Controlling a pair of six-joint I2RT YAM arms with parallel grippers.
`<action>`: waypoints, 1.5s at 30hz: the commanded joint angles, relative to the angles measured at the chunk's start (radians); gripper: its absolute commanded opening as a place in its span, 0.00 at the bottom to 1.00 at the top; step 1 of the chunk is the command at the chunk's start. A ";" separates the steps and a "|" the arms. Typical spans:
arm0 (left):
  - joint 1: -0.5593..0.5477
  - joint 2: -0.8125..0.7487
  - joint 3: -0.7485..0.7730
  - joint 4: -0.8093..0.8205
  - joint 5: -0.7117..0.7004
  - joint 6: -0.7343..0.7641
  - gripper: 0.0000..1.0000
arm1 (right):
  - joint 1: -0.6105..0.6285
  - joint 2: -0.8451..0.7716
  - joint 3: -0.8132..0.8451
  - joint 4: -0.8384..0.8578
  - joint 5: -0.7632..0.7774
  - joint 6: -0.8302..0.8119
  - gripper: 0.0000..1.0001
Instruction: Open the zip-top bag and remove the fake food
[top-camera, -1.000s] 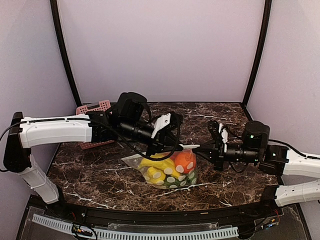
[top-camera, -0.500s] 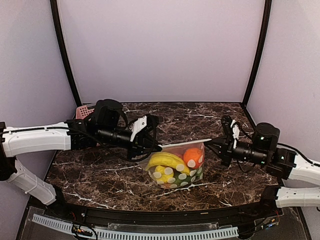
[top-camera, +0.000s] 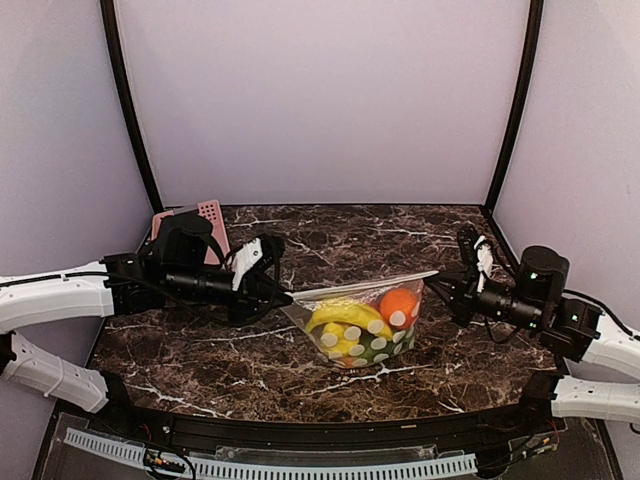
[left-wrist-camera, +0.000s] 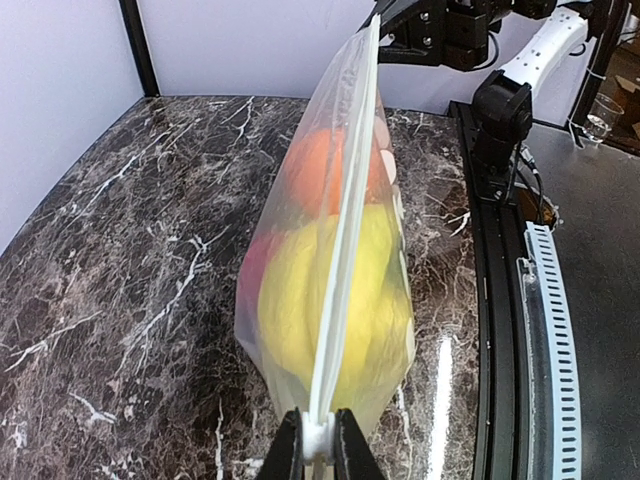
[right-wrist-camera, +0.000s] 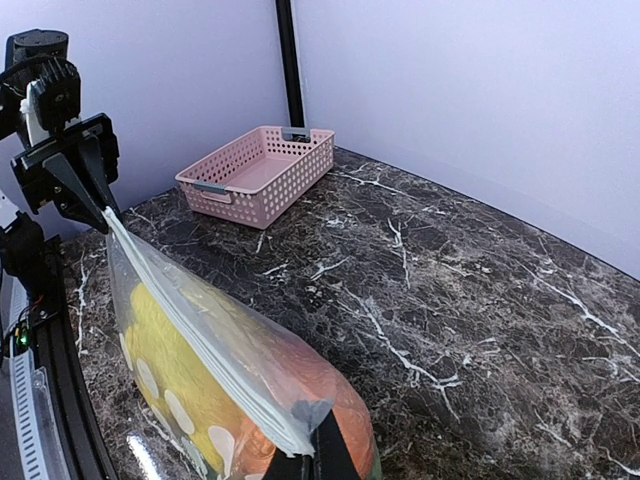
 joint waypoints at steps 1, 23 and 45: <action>0.023 -0.017 -0.020 -0.136 -0.122 -0.013 0.06 | -0.033 -0.032 -0.002 0.038 0.127 0.021 0.00; 0.007 0.097 0.224 -0.153 0.033 0.003 0.47 | -0.035 0.102 0.051 0.098 -0.172 -0.005 0.00; -0.058 0.299 0.336 -0.261 0.031 0.082 0.20 | -0.034 0.066 0.045 0.083 -0.165 -0.009 0.00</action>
